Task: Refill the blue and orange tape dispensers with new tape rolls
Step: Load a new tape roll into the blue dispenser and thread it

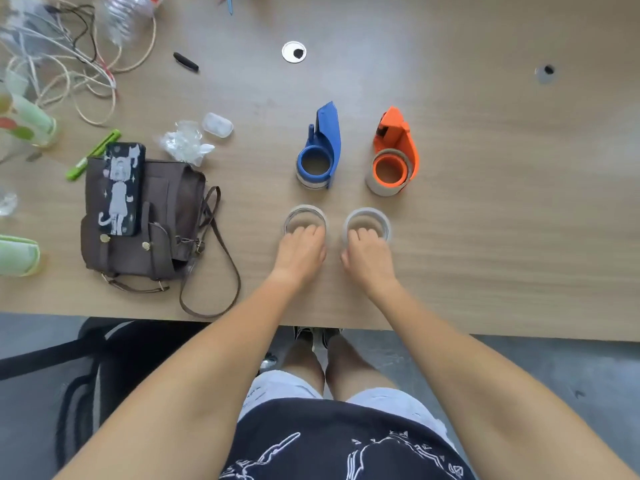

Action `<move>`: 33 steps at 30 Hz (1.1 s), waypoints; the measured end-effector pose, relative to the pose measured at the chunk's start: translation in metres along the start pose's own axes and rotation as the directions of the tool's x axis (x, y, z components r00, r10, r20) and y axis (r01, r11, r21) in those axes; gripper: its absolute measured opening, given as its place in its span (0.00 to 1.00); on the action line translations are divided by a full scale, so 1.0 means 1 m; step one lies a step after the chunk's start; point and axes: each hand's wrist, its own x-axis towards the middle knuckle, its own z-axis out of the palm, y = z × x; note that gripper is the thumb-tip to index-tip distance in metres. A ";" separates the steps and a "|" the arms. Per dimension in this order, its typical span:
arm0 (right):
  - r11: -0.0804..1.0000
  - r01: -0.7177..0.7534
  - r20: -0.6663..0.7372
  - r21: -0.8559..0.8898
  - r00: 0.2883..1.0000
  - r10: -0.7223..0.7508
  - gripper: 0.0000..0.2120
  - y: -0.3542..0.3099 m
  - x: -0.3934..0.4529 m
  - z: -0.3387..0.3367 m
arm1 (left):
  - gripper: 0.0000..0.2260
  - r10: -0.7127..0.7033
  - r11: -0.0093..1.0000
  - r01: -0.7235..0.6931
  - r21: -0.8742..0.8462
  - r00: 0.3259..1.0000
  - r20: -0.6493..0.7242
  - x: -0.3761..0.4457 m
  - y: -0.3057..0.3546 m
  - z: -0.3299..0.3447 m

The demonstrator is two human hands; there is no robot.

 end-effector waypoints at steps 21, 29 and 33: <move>0.974 0.067 -0.322 -0.216 0.937 -0.136 0.19 0.024 0.044 -0.007 | 0.14 -0.283 0.809 0.109 -0.577 0.933 -0.222 0.017 -0.041 -0.018; 0.954 -0.063 -0.135 0.294 0.985 0.107 0.22 -0.019 0.144 -0.053 | 0.19 -0.346 0.758 0.288 -0.586 0.938 0.013 0.105 -0.067 -0.052; 0.875 -0.194 0.025 0.443 0.979 0.204 0.22 -0.028 0.172 -0.053 | 0.21 -0.358 0.690 0.361 -0.627 0.924 0.139 0.134 -0.062 -0.051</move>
